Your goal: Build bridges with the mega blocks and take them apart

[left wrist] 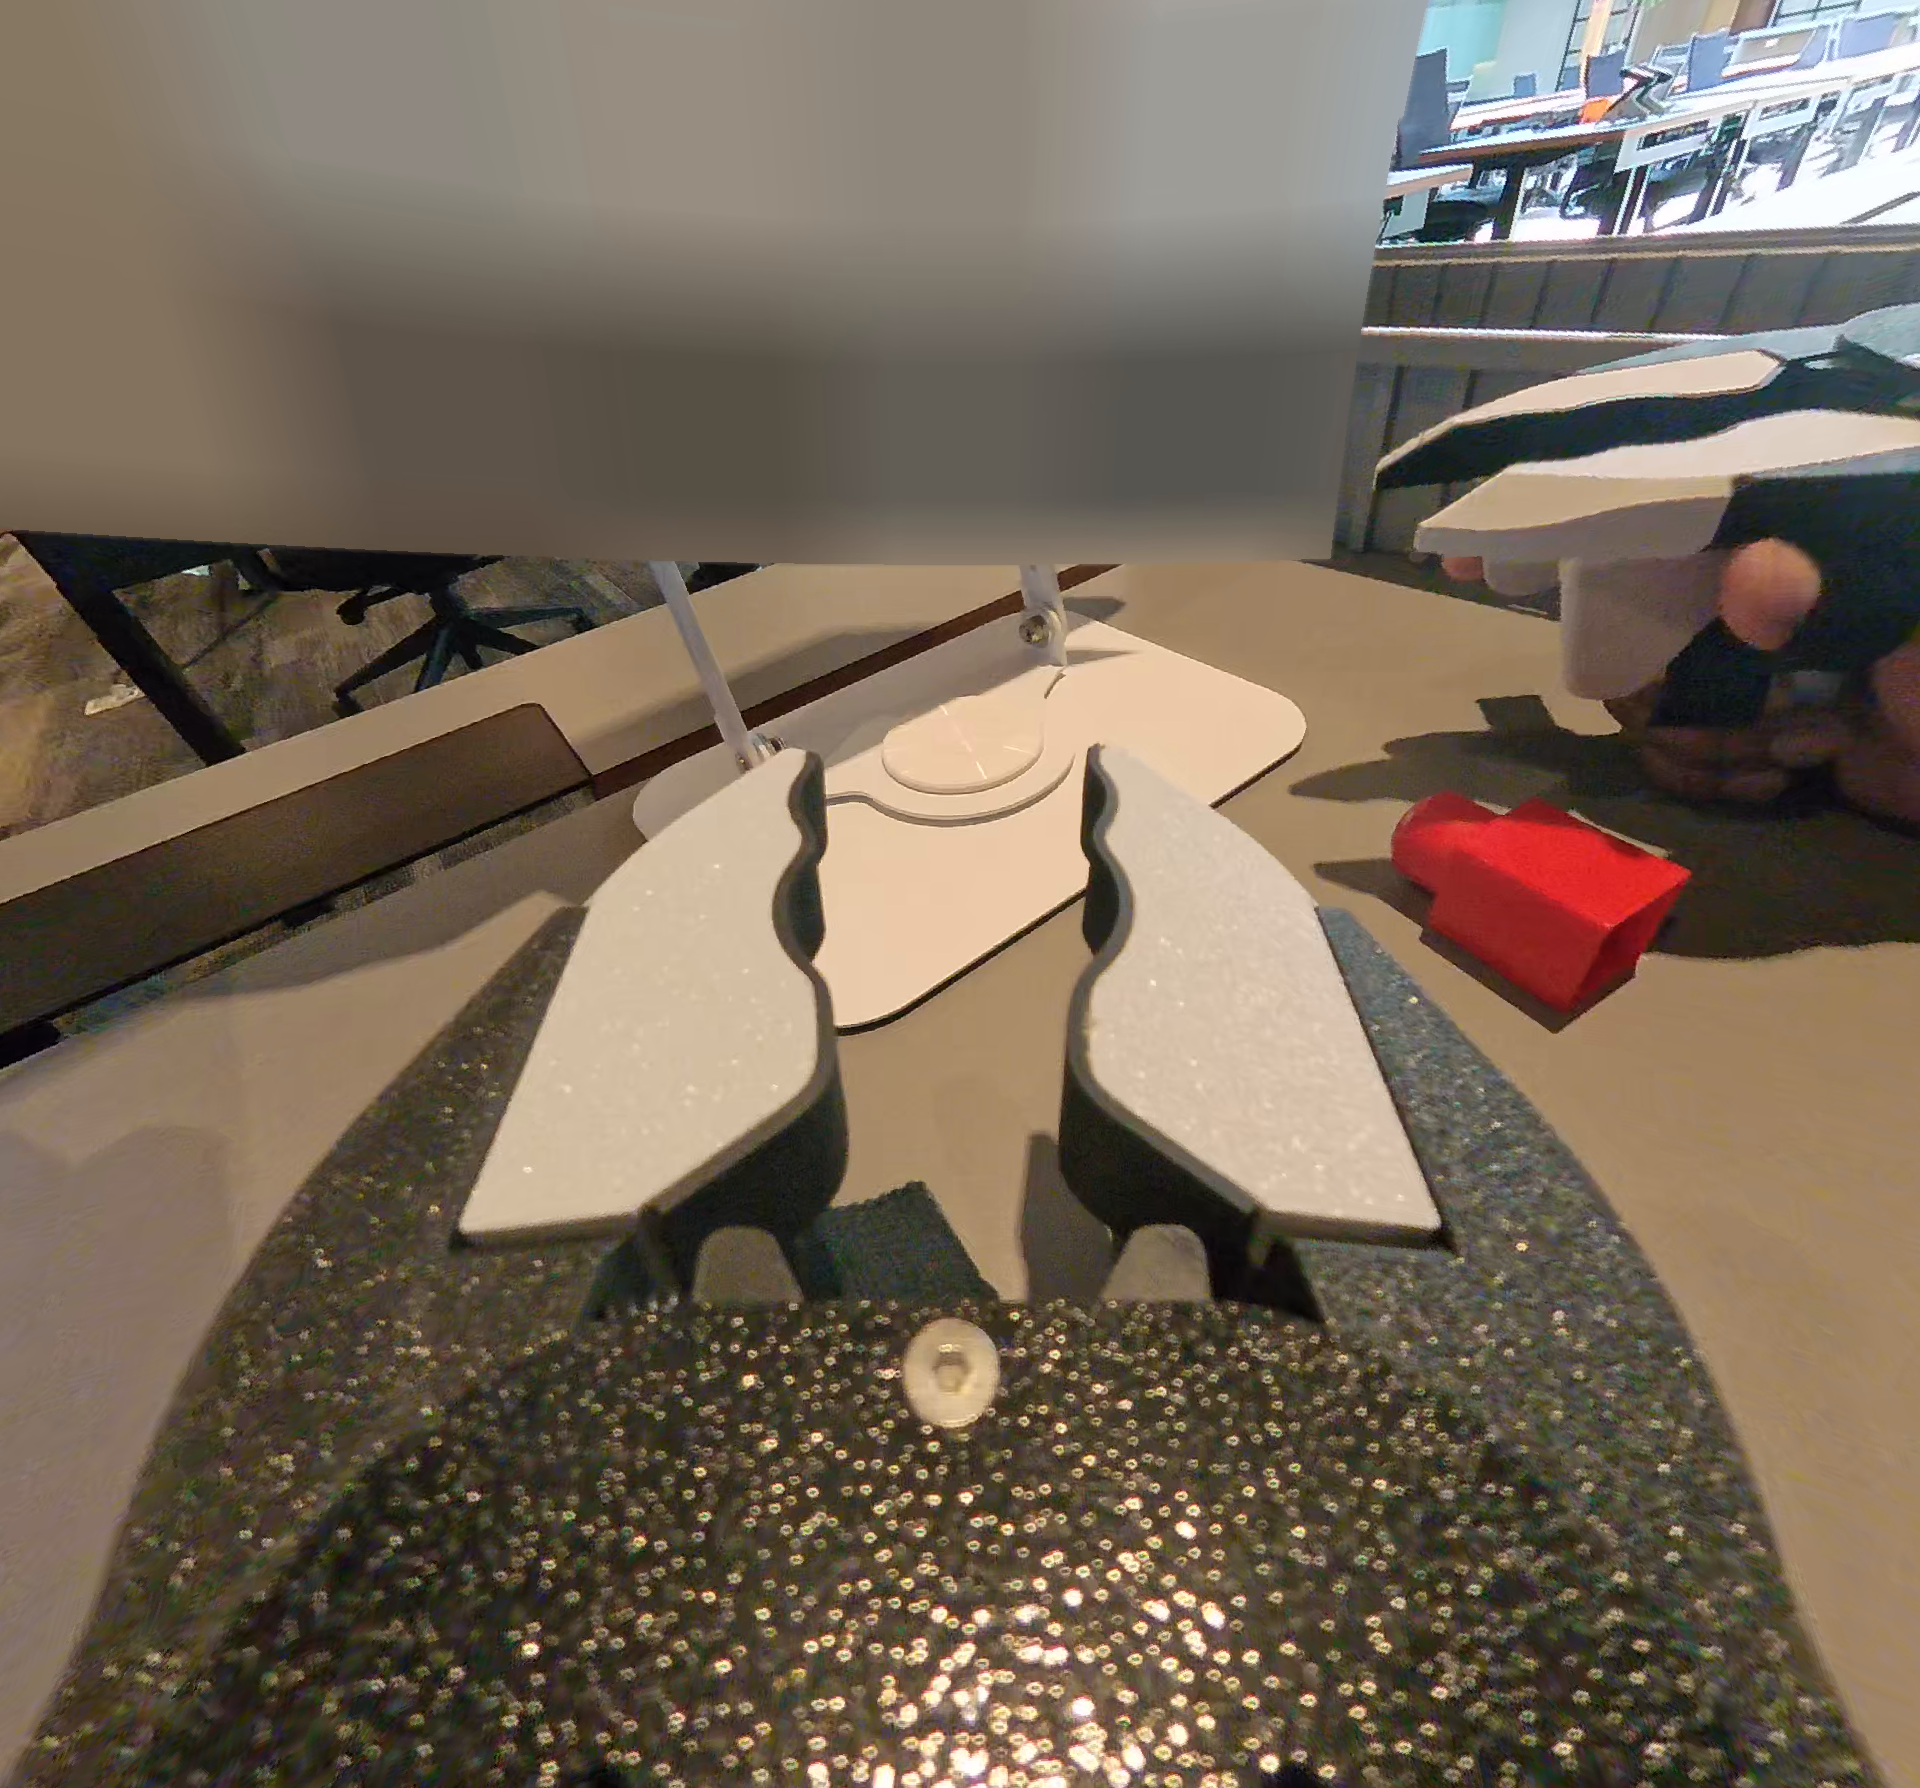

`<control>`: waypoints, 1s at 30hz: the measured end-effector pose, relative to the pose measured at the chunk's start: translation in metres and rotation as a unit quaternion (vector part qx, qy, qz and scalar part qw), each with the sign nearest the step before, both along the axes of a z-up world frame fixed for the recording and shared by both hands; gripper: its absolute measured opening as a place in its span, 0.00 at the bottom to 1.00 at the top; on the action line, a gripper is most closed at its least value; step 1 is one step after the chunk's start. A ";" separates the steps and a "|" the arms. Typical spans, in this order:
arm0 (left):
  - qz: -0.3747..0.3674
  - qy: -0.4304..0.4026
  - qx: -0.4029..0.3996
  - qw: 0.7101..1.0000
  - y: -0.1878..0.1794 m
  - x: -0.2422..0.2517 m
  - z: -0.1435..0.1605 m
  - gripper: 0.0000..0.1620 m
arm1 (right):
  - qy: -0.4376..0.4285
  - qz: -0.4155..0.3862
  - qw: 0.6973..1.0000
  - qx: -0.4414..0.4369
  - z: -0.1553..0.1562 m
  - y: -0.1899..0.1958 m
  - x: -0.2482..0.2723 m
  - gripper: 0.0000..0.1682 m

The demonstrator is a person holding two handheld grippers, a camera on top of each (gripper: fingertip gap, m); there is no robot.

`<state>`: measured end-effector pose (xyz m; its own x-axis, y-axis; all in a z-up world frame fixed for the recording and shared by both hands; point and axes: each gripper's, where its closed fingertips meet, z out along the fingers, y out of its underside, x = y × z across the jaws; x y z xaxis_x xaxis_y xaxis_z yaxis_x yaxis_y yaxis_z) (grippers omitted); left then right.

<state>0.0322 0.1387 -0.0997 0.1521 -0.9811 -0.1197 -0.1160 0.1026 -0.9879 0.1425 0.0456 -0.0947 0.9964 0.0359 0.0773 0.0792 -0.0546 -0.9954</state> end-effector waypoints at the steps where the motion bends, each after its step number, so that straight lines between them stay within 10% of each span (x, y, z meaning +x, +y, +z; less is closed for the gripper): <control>1: 0.000 -0.001 0.000 1.000 0.000 0.000 0.000 0.29 | 0.002 0.001 1.000 0.003 0.001 0.000 0.000 0.21; 11: 0.017 -0.010 0.011 1.000 0.006 -0.006 0.009 0.29 | 0.002 0.003 1.000 0.008 0.002 0.000 -0.001 0.20; 19: 0.077 -0.033 0.083 0.993 0.019 -0.051 0.077 0.29 | 0.022 0.006 1.000 0.014 0.004 -0.001 0.002 0.20; 30: 0.250 0.132 0.007 0.959 0.135 -0.161 0.134 0.28 | 0.020 0.009 1.000 0.012 0.004 0.000 0.001 0.20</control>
